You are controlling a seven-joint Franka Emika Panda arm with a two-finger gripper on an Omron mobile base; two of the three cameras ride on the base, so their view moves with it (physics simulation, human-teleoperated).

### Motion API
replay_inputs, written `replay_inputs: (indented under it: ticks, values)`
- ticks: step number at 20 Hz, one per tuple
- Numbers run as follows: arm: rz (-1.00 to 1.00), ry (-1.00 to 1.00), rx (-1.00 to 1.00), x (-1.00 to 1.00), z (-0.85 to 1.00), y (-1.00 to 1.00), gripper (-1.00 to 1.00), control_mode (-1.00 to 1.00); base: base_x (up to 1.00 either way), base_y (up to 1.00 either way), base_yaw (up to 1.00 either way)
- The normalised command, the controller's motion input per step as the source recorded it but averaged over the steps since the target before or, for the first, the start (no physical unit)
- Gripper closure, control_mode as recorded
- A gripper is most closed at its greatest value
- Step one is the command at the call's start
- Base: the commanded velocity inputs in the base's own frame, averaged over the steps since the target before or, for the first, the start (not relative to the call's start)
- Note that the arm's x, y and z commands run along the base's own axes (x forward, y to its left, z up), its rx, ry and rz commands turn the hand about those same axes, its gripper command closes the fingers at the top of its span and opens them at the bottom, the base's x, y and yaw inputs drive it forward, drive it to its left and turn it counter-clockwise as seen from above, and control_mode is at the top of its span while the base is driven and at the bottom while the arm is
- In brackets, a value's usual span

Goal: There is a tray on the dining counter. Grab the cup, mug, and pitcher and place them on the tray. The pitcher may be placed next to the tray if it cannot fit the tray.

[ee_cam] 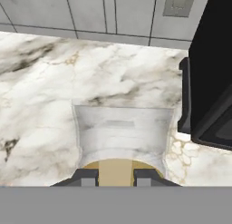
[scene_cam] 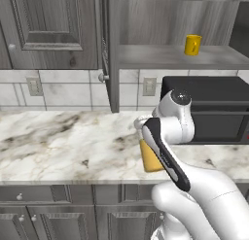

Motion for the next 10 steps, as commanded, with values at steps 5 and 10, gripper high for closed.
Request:
replay_inputs:
  ticks: [5,10]
  values:
    - [-0.07,0.0,0.05,0.0,0.4,-0.18,1.0,-1.0,0.0,0.0,0.0]
    - [0.0,0.0,0.01,0.0,0.39,-0.01,1.0,-1.0,0.0,0.0,0.0]
